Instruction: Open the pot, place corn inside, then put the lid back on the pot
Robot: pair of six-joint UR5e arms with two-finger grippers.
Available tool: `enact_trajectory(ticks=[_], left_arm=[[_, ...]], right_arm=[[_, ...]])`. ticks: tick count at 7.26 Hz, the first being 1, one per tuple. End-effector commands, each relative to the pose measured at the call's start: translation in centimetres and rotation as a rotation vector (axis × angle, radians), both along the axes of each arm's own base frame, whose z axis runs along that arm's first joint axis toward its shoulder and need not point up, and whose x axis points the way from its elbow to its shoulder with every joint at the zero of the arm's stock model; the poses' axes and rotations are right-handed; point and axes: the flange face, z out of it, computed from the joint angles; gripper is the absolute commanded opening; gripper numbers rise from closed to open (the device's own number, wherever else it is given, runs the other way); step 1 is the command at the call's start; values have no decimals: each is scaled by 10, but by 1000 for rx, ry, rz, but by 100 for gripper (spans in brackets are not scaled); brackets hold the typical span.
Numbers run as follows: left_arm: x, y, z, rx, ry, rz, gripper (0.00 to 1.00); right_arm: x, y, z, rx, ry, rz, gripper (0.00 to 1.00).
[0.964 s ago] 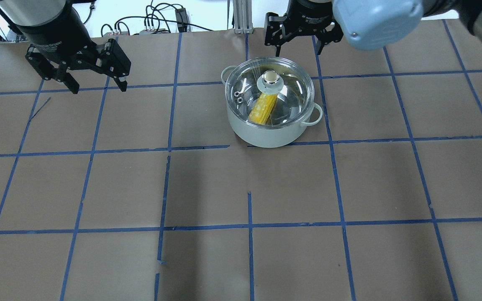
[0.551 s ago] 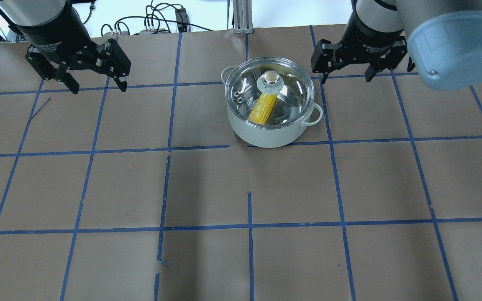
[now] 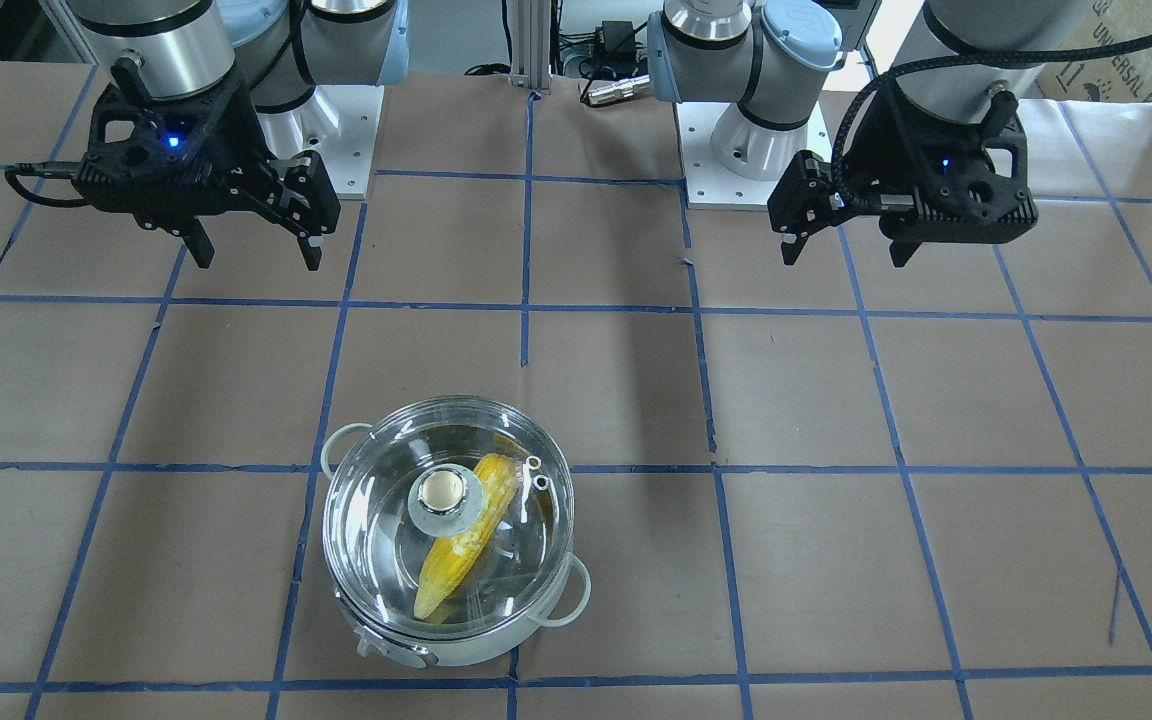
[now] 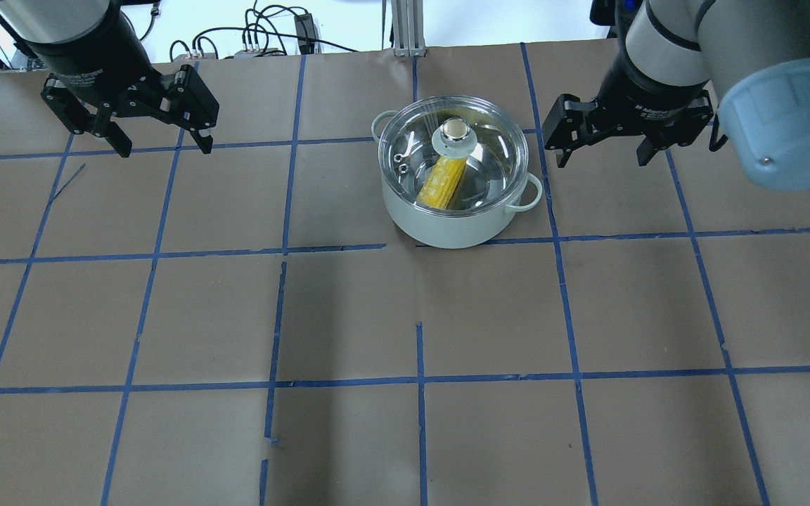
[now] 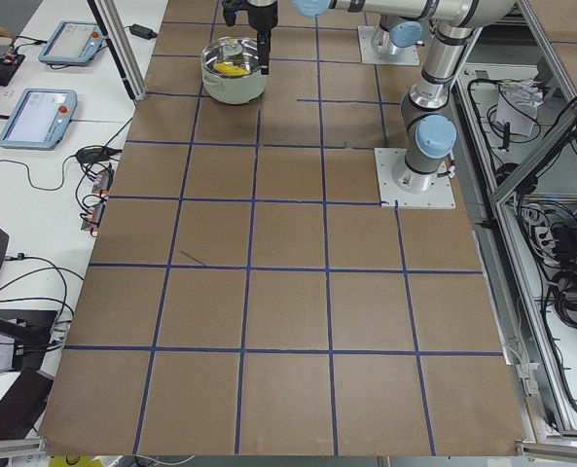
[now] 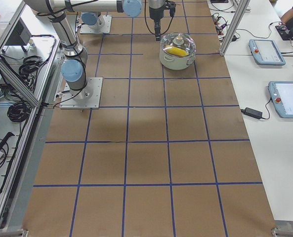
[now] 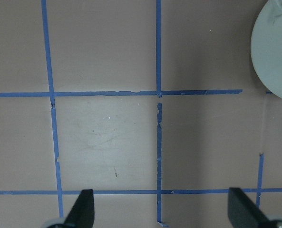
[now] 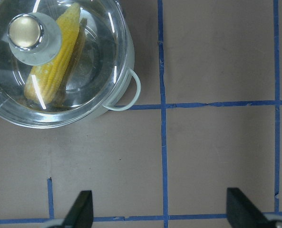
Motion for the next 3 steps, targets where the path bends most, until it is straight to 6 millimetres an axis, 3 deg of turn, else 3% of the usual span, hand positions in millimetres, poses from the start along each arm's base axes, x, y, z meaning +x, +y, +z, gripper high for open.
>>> enact_trajectory(ticks=[1, 3], left_arm=[[0, 0, 0, 1, -1, 8, 100], [-3, 5, 0, 4, -1, 6, 100]], right_arm=[[1, 1, -1, 2, 0, 1, 100], [1, 1, -1, 4, -1, 1, 100]])
